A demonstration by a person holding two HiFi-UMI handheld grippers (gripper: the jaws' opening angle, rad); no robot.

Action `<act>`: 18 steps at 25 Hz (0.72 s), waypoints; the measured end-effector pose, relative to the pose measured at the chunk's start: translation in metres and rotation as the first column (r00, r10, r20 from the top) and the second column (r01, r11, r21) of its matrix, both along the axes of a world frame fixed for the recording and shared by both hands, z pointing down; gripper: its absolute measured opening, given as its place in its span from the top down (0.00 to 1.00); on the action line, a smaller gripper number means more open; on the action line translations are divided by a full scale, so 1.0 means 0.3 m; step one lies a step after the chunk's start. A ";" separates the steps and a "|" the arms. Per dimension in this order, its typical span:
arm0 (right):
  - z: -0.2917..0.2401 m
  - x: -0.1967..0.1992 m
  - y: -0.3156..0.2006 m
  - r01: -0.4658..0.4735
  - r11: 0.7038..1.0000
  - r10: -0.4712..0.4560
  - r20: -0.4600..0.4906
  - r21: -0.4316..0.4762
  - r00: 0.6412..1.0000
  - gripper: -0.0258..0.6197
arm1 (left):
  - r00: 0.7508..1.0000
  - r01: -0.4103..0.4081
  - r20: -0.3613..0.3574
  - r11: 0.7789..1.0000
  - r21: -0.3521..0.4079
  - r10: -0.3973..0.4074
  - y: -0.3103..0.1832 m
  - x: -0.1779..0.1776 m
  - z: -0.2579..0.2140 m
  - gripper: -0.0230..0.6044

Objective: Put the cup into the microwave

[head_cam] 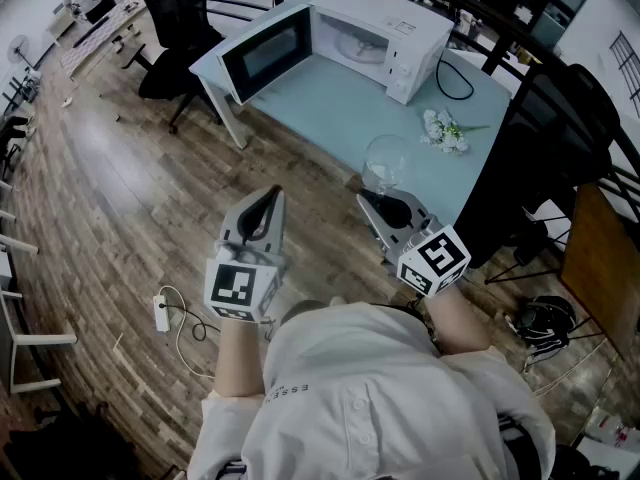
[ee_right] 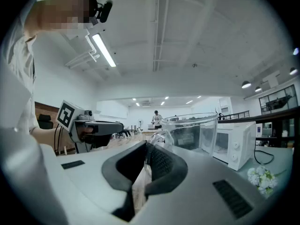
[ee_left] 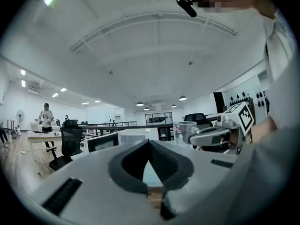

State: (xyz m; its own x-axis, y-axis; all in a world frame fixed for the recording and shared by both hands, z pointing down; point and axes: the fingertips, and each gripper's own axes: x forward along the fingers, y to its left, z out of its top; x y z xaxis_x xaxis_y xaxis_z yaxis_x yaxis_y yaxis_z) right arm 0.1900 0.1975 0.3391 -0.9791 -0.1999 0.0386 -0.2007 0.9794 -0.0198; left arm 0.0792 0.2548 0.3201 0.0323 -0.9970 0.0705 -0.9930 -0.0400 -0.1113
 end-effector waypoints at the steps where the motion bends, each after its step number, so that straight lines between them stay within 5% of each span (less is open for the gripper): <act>1: 0.000 -0.003 -0.003 0.001 1.000 -0.001 0.001 -0.002 1.000 0.93 | 1.000 0.001 -0.002 1.000 -0.001 -0.001 -0.002 -0.003 0.002 0.96; 18: 0.027 -0.018 -0.092 -0.020 0.998 0.020 0.006 -0.062 1.000 0.93 | 1.000 0.002 -0.025 0.999 -0.041 -0.003 -0.073 -0.041 0.037 0.96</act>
